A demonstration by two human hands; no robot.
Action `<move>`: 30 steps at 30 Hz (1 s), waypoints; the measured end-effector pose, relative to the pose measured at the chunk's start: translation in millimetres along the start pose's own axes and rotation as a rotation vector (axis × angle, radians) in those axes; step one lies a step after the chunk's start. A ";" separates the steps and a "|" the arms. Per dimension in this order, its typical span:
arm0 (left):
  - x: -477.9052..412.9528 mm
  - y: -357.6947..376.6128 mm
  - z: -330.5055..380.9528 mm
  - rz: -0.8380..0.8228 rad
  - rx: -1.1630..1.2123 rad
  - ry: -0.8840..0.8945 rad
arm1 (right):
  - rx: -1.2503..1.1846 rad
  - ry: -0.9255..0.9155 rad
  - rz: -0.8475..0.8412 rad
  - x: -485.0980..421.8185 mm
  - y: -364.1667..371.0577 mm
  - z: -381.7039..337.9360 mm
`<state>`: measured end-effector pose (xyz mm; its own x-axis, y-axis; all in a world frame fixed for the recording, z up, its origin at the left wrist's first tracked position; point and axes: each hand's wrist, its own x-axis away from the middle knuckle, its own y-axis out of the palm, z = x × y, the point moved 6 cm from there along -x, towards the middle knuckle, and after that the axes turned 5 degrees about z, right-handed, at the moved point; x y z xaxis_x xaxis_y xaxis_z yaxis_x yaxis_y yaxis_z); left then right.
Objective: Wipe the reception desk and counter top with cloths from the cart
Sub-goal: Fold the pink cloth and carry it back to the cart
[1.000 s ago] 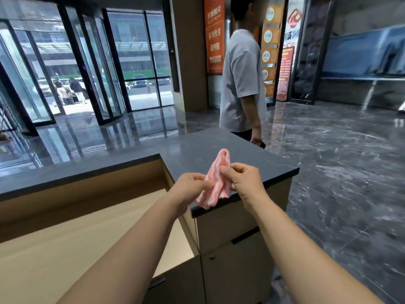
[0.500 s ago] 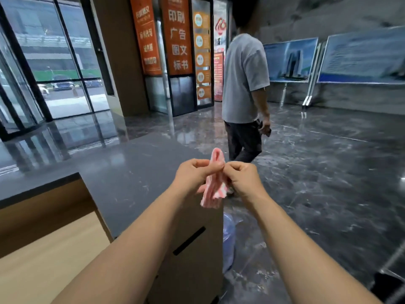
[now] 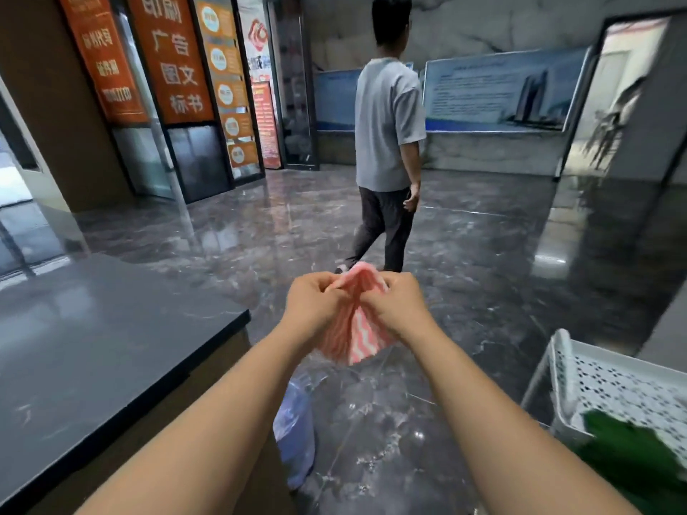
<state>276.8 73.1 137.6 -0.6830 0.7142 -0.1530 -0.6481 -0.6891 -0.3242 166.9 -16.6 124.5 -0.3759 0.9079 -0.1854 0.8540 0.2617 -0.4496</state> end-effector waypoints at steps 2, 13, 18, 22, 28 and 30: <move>-12.9 30.0 8.8 -0.006 -0.118 0.115 | 0.128 0.034 0.064 -12.6 -28.4 18.7; -36.7 210.0 44.7 -0.149 -0.721 0.498 | 0.540 0.245 0.289 -49.8 -197.6 122.1; -22.8 293.3 67.2 -0.249 -0.697 0.595 | 0.607 0.362 0.346 -54.6 -266.9 172.5; -14.8 336.8 76.7 -0.266 -0.645 0.656 | 0.631 0.362 0.453 -57.6 -303.0 192.3; 5.6 372.8 34.7 -0.359 -0.698 0.600 | 0.805 0.401 0.392 -33.5 -285.9 258.4; 17.9 382.3 6.9 -0.420 -0.749 0.577 | 0.853 0.477 0.253 -15.7 -265.0 285.8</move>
<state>14.6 -178.4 17.4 -0.0567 0.9657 -0.2533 -0.2863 -0.2587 -0.9226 -156.3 -193.8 -3.2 0.1237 0.9893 -0.0770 0.2764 -0.1089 -0.9549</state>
